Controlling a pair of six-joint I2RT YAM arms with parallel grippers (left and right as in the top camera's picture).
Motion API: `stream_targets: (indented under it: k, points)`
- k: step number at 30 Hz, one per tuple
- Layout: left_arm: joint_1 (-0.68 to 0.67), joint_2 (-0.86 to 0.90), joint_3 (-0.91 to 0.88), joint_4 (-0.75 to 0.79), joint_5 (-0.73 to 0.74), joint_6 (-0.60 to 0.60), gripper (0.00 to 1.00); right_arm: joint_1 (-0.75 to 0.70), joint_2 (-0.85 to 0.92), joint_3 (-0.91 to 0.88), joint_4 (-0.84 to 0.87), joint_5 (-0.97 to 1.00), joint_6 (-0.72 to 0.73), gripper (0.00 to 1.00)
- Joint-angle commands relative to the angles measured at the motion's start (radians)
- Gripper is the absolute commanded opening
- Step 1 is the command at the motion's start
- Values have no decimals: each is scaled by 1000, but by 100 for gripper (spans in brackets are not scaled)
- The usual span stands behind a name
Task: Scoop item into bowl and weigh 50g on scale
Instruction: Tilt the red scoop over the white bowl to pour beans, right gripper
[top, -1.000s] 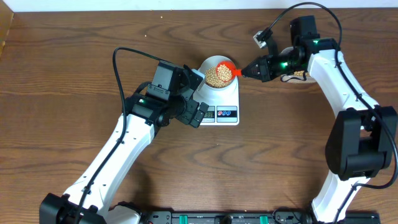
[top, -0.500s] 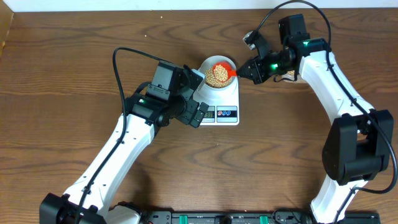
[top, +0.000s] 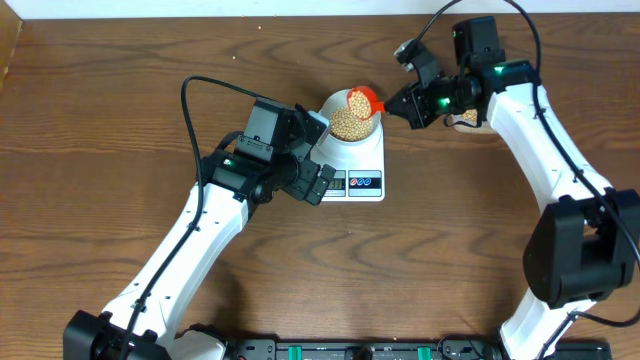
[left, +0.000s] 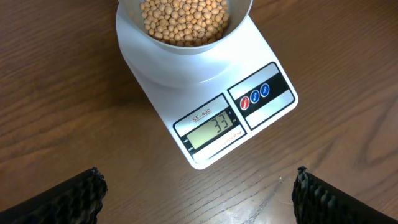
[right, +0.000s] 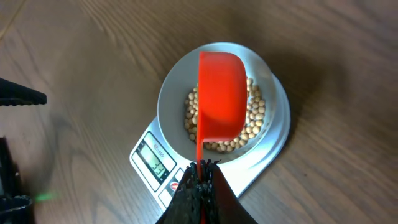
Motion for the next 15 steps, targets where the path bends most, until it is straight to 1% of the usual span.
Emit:
stream_targets:
  k: [1, 6, 11, 15]
  points:
    - [2, 0, 0, -2, 8, 9, 98, 15, -39, 28, 6, 10, -23, 1]
    - [2, 0, 0, -3, 8, 9, 98, 24, -39, 28, 6, 22, -41, 1]
    - [2, 0, 0, -3, 8, 9, 98, 47, -39, 28, 6, 89, -56, 1]
    - [2, 0, 0, -3, 8, 9, 98, 63, -39, 28, 6, 101, -68, 1]
